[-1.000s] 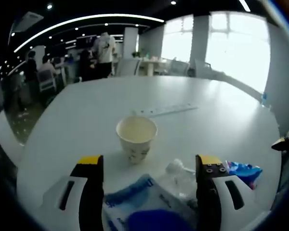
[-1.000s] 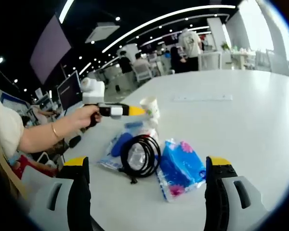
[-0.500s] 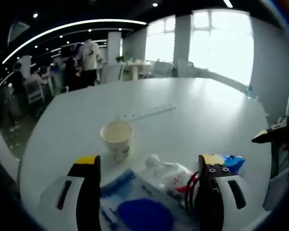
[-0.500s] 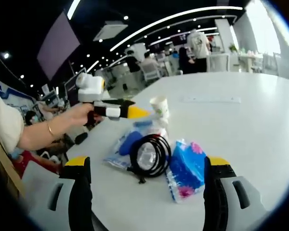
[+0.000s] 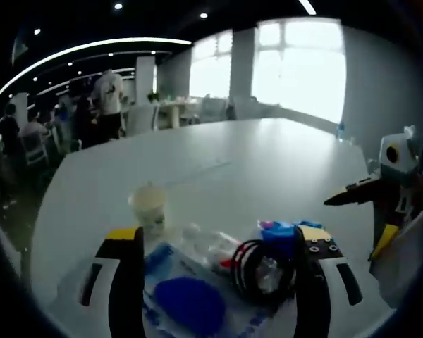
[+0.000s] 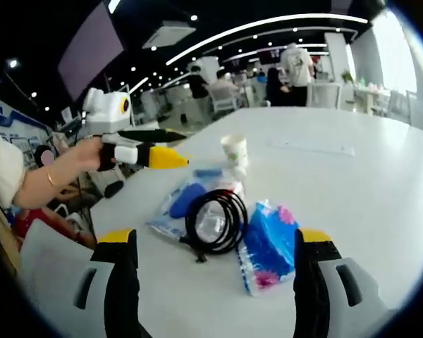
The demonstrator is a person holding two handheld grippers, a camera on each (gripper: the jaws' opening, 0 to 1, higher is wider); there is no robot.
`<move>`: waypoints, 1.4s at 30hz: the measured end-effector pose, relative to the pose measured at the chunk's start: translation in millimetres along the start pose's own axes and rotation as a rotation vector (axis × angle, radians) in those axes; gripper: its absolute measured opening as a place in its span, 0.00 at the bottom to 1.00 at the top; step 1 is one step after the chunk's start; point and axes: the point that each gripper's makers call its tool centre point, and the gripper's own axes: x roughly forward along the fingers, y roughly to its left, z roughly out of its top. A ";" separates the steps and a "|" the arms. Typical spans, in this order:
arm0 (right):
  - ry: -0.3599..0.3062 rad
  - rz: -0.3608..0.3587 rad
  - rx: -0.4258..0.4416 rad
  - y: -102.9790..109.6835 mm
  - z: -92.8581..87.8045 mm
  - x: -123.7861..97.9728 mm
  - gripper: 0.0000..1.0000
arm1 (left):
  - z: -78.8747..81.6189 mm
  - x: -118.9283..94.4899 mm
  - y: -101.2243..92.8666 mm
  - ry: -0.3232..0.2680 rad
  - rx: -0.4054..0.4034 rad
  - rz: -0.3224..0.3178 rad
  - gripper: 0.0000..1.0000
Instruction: Arrange the tabletop items into an orderly group along one side of the table until the central work area is clear of visible clutter.
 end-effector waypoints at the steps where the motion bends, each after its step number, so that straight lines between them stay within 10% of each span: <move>1: 0.001 -0.002 -0.010 -0.2 -0.4 0.4 0.89 | -0.4 -2.6 -1.6 -0.001 -0.002 -0.002 0.87; 13: -0.003 -0.008 -0.035 -0.3 -0.8 0.3 0.84 | -15.2 -32.3 -21.5 0.001 -0.008 -0.025 0.92; 25: 0.056 -0.353 0.014 -64.9 -22.1 -10.1 0.74 | -21.3 -47.2 -28.7 0.001 -0.011 -0.014 0.92; 42: 0.173 -0.367 0.126 -72.2 -66.0 -0.3 0.70 | -34.9 -74.8 -44.5 0.016 -0.018 -0.014 0.91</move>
